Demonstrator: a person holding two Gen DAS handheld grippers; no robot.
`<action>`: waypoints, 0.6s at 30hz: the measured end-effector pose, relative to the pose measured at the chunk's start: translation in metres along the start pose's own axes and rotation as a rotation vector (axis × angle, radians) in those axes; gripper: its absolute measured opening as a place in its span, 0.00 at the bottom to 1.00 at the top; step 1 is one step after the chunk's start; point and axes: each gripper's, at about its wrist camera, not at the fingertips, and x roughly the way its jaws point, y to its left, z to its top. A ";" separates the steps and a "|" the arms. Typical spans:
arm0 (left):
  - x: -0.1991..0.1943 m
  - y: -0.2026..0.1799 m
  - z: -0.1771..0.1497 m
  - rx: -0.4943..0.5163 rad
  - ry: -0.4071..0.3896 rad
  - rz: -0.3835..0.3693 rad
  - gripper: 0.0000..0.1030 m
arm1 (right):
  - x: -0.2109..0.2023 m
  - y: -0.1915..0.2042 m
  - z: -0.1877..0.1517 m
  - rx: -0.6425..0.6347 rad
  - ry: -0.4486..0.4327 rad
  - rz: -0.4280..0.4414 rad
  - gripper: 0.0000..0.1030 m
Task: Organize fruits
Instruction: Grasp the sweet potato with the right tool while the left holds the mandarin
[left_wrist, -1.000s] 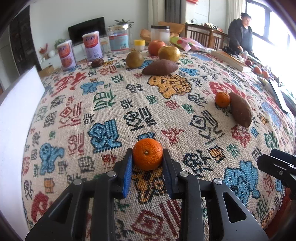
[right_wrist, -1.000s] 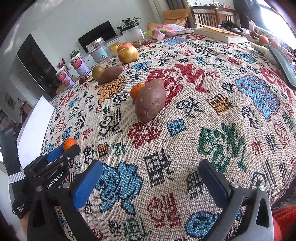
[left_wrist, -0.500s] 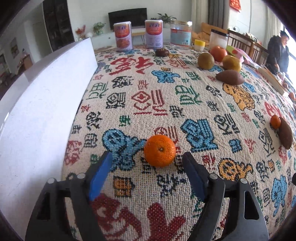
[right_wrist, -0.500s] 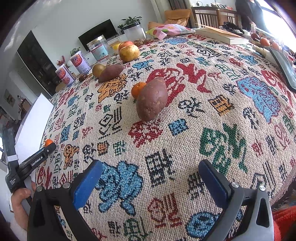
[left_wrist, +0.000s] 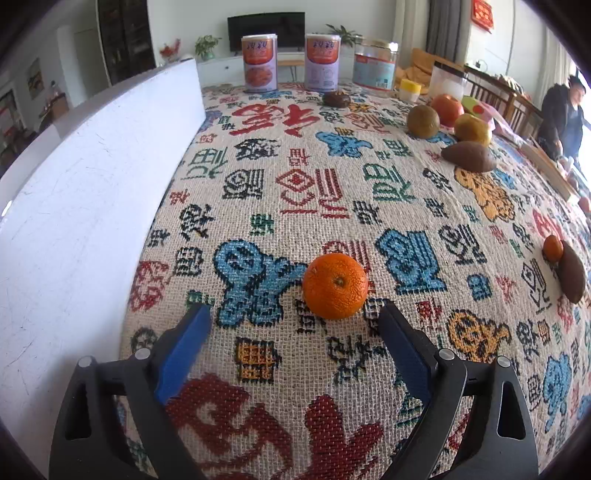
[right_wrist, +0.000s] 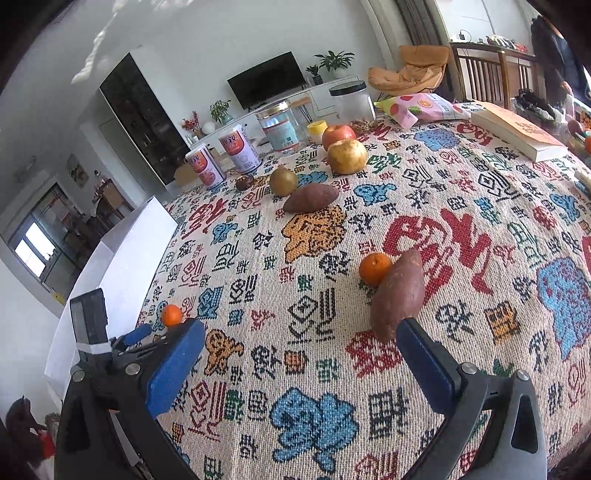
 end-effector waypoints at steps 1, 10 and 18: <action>0.000 0.000 0.000 -0.001 0.000 -0.001 0.91 | 0.009 0.000 0.022 0.033 0.005 0.024 1.00; 0.000 0.000 0.000 -0.002 0.000 -0.002 0.91 | 0.147 -0.019 0.160 0.035 0.119 -0.017 0.85; 0.000 0.001 0.000 -0.002 -0.001 -0.002 0.91 | 0.191 -0.011 0.147 -0.079 0.332 0.124 0.58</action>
